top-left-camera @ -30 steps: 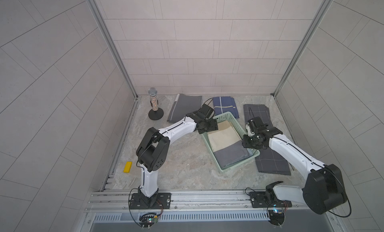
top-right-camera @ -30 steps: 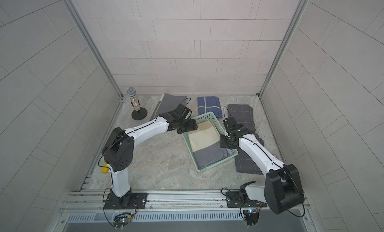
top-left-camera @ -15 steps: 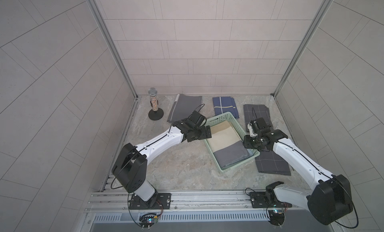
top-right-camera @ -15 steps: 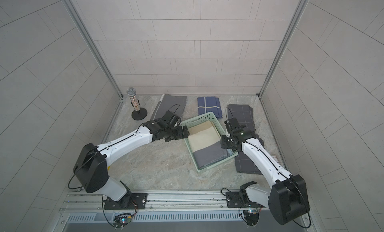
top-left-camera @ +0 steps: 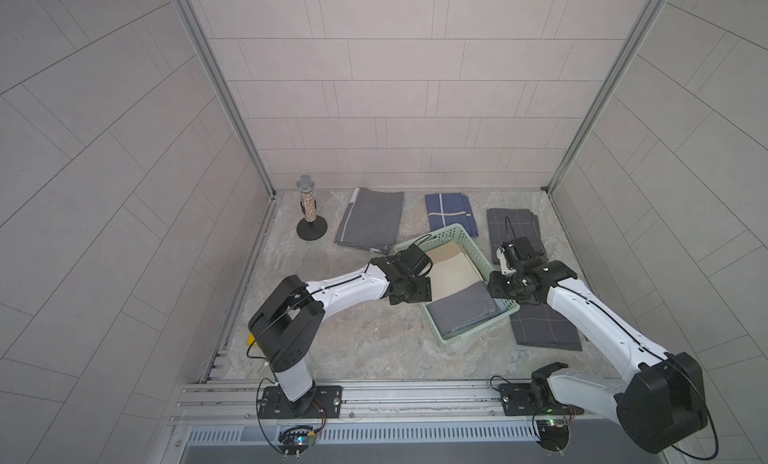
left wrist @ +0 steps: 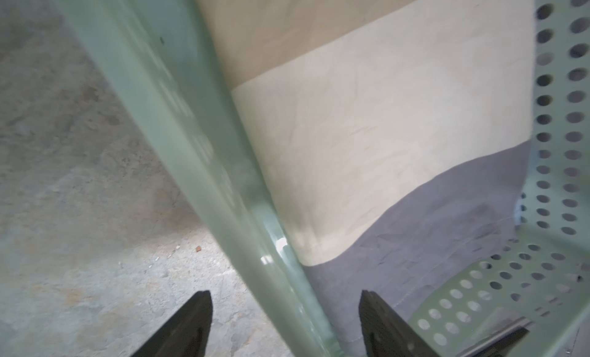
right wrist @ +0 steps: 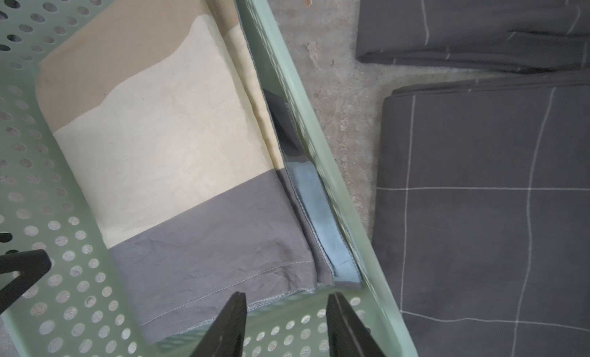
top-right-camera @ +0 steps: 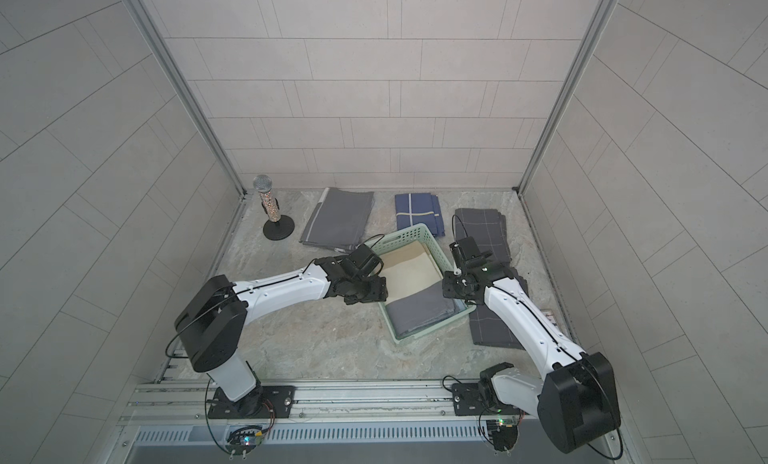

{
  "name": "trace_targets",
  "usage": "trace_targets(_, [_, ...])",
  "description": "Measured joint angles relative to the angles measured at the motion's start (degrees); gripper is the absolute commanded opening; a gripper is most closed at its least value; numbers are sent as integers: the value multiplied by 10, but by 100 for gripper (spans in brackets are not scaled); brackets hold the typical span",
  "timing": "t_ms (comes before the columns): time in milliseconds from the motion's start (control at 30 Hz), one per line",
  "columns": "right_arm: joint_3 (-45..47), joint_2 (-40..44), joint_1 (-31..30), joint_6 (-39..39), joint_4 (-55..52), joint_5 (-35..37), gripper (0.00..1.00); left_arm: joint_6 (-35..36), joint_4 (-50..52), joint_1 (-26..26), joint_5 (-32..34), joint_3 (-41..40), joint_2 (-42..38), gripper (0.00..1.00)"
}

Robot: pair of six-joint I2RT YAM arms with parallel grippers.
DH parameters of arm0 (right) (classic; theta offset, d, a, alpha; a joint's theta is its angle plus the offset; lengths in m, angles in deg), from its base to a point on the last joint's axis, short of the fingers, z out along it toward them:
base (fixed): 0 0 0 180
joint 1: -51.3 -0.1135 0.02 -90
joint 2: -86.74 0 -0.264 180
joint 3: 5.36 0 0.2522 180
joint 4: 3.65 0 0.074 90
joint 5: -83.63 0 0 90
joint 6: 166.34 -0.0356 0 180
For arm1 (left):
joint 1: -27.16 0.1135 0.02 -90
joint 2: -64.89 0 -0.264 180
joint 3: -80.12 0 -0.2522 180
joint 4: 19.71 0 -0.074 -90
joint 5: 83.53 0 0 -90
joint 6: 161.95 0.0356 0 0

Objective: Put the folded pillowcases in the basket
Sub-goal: Move the basket to the center of the board.

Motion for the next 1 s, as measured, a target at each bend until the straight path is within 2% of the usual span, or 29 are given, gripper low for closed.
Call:
trace_targets(200, [4, 19, 0, -1, 0, 4, 42, 13, 33, 0, 38, -36, -56, 36])
trace_targets(333, [4, 19, 0, -1, 3, 4, 42, 45, 91, 11, 70, -43, -130, 35])
trace_targets(433, [4, 20, 0, -1, 6, 3, 42, 81, 143, 50, 70, -48, -186, 35])
trace_targets(567, [6, 19, 1, -5, 17, 0, 43, 123, 203, 146, 51, -79, -238, 37])
trace_targets(633, [7, 17, 1, -8, 24, -6, 46, 137, 224, 182, 45, -95, -250, 41])
trace_targets(767, [8, -5, 1, -6, 42, -24, 49, 146, 242, 189, 16, -113, -273, 51])
trace_targets(867, [8, -45, 1, -3, 60, -40, 49, 144, 238, 189, 0, -117, -299, 53])
trace_targets(967, [7, -96, 1, 5, 73, -52, 43, 142, 231, 190, -9, -117, -322, 53])
trace_targets(1000, [7, -116, 0, 9, 78, -56, 36, 141, 227, 192, -11, -119, -327, 54])
